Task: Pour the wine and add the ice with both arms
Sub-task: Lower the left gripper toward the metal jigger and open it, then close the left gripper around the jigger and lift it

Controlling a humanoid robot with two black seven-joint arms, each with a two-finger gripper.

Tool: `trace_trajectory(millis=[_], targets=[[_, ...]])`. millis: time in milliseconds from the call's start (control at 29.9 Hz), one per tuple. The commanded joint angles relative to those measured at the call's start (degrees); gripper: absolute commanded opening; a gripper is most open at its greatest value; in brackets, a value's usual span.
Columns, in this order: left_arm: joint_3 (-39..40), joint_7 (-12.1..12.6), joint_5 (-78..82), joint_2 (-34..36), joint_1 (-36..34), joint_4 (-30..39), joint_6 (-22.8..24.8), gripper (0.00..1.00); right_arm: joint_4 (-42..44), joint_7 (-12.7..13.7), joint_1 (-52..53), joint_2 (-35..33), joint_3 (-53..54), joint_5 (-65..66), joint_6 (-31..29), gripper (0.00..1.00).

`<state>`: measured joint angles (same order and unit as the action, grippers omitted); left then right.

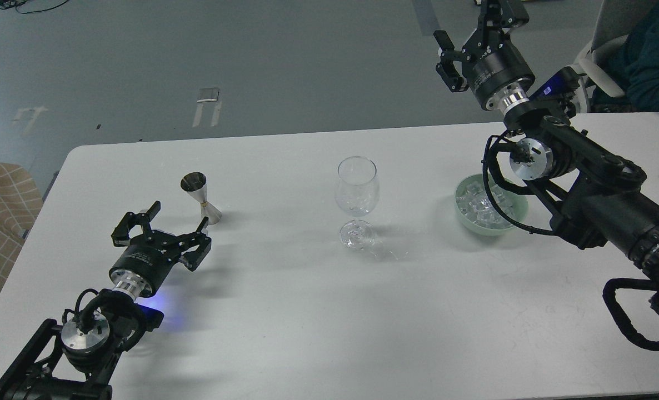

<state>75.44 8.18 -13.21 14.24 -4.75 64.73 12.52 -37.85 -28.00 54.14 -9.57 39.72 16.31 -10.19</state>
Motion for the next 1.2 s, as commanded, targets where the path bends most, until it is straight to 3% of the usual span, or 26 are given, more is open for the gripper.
trace_trajectory(millis=[0, 434, 1003, 1170], targets=[[-0.29, -0.01, 0.02, -0.62, -2.28, -2.41, 0.05, 0.98, -0.03, 0.0, -0.35, 0.08, 0.0, 0.04, 0.0, 1.0], [-0.73, 0.17, 1.25, -2.81, -8.61, -10.85, 0.22, 0.98, 0.05, 0.0, -0.44, -0.01, 0.0, 0.04, 0.0, 1.0], [-2.84, -0.18, 1.34, -5.37, -13.36, -14.99, 0.05, 0.97, 0.14, 0.0, -0.62, 0.0, 0.0, 0.65, 0.0, 1.0], [-3.28, -0.79, 1.34, -5.63, -14.41, -16.92, -0.21, 0.9, 0.14, 0.0, -0.62, -0.01, -0.09, 0.65, 0.0, 1.0]])
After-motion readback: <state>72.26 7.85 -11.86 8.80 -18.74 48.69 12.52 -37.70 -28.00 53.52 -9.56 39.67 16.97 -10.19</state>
